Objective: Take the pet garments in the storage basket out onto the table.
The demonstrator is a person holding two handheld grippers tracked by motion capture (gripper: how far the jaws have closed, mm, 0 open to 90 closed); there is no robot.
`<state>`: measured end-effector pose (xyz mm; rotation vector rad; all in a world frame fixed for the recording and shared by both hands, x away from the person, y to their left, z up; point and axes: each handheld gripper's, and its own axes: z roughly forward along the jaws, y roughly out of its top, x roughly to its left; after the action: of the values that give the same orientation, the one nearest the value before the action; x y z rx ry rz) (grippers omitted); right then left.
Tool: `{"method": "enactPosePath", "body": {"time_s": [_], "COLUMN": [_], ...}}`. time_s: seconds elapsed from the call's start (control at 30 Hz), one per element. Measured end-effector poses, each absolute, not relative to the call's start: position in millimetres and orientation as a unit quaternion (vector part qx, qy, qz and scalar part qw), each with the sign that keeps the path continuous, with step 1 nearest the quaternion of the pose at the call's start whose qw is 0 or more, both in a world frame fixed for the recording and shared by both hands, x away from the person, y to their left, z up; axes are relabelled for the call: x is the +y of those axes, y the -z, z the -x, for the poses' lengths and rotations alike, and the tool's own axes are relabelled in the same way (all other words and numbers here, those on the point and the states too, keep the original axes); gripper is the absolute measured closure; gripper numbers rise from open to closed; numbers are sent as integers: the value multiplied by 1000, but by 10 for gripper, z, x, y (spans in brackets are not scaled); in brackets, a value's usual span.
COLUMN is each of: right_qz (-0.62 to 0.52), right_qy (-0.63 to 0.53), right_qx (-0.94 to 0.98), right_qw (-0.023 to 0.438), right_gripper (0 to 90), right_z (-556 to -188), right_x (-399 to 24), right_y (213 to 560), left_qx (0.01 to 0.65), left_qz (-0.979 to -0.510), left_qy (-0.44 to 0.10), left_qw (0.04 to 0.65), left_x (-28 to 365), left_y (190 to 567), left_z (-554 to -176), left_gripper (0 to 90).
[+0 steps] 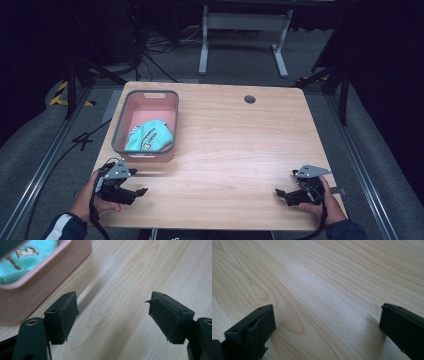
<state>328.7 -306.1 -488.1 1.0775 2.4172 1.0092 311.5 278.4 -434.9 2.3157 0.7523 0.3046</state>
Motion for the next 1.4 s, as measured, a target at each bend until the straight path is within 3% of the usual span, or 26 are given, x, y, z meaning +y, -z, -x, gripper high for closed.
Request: {"method": "enactPosePath", "body": {"time_s": [0.4,0.87,1.4], "right_qz": [-375,-374,-372], "right_qy": [-352,-352,-352], "right_qx": [844,844,845], "right_qw": [154,153,154], "right_gripper": [6,6,6], "right_z": [-3289,-3293,-3302], "right_x": [-3062,-3061,-3060], "right_y": [4881,4881,4882], "left_qx": [290,284,284], "left_qz": [-871,-863,-869], "left_qy": [-167,-189,-207], "left_qw": [360,373,349], "left_x": [2845,2851,2766], "left_y": [4056,3836,3588], "left_z": [-3092,-3138,-3502], "left_gripper": [235,234,240]}}
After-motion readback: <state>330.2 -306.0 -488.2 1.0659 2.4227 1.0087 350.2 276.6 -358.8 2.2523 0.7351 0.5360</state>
